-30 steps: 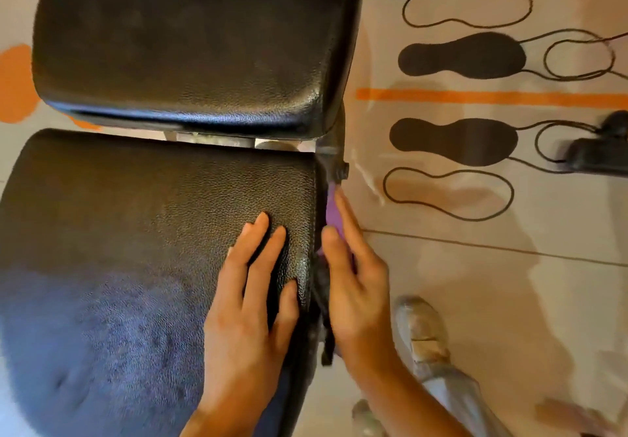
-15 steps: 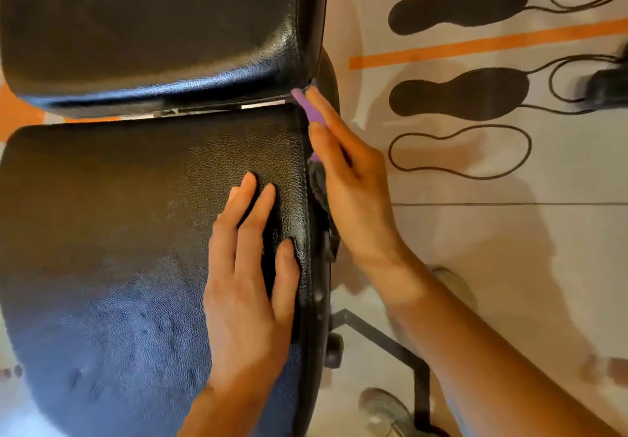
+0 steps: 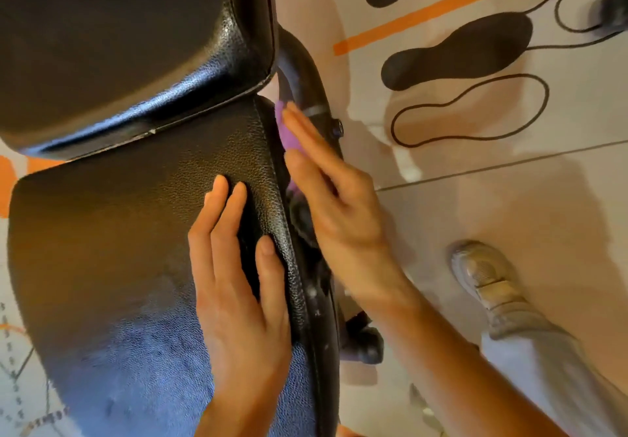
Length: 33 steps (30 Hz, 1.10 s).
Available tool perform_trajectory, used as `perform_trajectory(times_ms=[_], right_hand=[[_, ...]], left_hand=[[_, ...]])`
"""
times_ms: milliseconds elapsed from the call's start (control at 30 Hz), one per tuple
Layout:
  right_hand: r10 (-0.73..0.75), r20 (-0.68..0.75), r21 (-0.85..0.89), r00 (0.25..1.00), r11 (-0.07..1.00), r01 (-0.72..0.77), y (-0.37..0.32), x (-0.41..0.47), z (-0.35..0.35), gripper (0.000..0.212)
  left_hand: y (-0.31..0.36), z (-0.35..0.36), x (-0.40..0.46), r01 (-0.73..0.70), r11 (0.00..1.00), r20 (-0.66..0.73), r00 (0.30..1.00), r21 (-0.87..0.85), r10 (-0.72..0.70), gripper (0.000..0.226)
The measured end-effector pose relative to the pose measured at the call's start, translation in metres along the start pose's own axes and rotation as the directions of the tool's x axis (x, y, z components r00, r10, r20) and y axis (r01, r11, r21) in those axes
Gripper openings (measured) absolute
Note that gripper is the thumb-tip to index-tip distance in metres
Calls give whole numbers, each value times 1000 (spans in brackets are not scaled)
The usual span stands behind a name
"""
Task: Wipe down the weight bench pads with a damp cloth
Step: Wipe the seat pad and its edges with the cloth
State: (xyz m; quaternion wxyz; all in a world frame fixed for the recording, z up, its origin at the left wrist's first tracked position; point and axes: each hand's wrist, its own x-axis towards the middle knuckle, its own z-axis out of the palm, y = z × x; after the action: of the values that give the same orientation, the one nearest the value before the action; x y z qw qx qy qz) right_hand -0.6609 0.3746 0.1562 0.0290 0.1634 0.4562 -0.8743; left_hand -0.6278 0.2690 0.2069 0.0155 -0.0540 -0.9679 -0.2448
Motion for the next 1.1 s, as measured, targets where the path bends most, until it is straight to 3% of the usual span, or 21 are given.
perform_trajectory(times_ms=[133,300,400,433,533,600,667,800,900,1000,1100], right_hand=[[-131,-12,-66,991,989,130,4,-83,4,44],[96,28,23,995,995,-96,-2,24,-1,38],[6,41,55,999,998,-9,1,0,-3,40],[31,36,28,999,999,-32,4,-22,0,41],[-117,14,-206,993,972,117,19,-124,4,40],[-197,-3,-366,980,912,183,27,-146,9,40],[-203,-37,-331,979,926,179,21,-115,16,39],[-175,-39,-74,984,982,172,8,-55,20,40],[-177,-37,-244,983,956,163,45,-131,15,40],[-253,-9,-465,967,858,220,65,-193,9,41],[-238,46,-302,970,922,241,49,-130,9,42]], left_hand=[[0,-1,1,-2,1000,2,1000,4,2,45],[3,-2,1,6,1000,5,1000,27,-6,44],[3,-6,0,-9,1000,17,1000,6,9,44],[3,-9,-5,-31,1000,16,999,-3,31,43],[1,-18,-45,-97,995,9,995,4,97,41],[-4,-22,-80,-100,995,-7,995,16,100,42],[-12,-24,-107,-102,994,15,995,27,102,44],[-26,-19,-122,-92,995,117,989,25,88,47],[-31,-18,-125,-112,994,138,984,-15,113,52],[-34,-17,-128,-98,994,138,985,-45,104,51],[-31,-14,-131,-129,992,107,986,-6,129,49]])
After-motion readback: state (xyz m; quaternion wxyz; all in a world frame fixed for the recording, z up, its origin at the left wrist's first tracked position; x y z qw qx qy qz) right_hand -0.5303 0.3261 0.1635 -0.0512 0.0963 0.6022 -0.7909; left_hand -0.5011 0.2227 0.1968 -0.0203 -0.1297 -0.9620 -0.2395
